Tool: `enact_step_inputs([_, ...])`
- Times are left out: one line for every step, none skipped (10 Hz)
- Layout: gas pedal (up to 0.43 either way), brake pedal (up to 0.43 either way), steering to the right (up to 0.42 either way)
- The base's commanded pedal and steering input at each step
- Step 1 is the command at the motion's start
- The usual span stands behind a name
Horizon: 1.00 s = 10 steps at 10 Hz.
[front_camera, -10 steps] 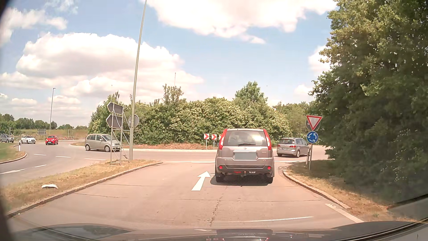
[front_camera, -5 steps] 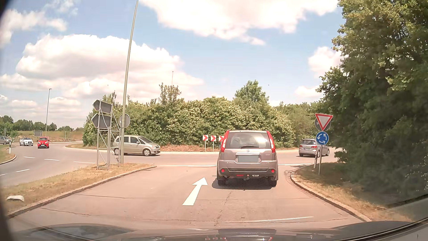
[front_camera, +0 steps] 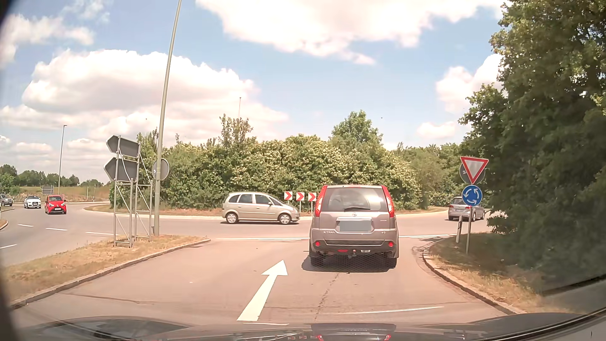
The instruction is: Follow the waypoints while adhering to traffic rules and regulations
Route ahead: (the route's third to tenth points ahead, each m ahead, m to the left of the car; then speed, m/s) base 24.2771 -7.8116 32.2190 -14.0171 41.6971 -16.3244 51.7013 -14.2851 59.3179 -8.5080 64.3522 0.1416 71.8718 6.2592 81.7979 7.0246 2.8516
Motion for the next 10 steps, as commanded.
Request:
enact_step_inputs([0.0,0.037,0.019])
enact_step_inputs([0.0,0.061,0.024])
enact_step_inputs([0.0,0.122,0.031])
enact_step_inputs([0.0,0.159,0.038])
enact_step_inputs([0.0,0.189,0.044])
enact_step_inputs([0.0,0.22,0.05])
enact_step_inputs([0.0,0.262,0.058])
enact_step_inputs([0.0,0.274,0.067])
enact_step_inputs([0.0,0.287,0.07])
enact_step_inputs([0.0,0.287,0.07])
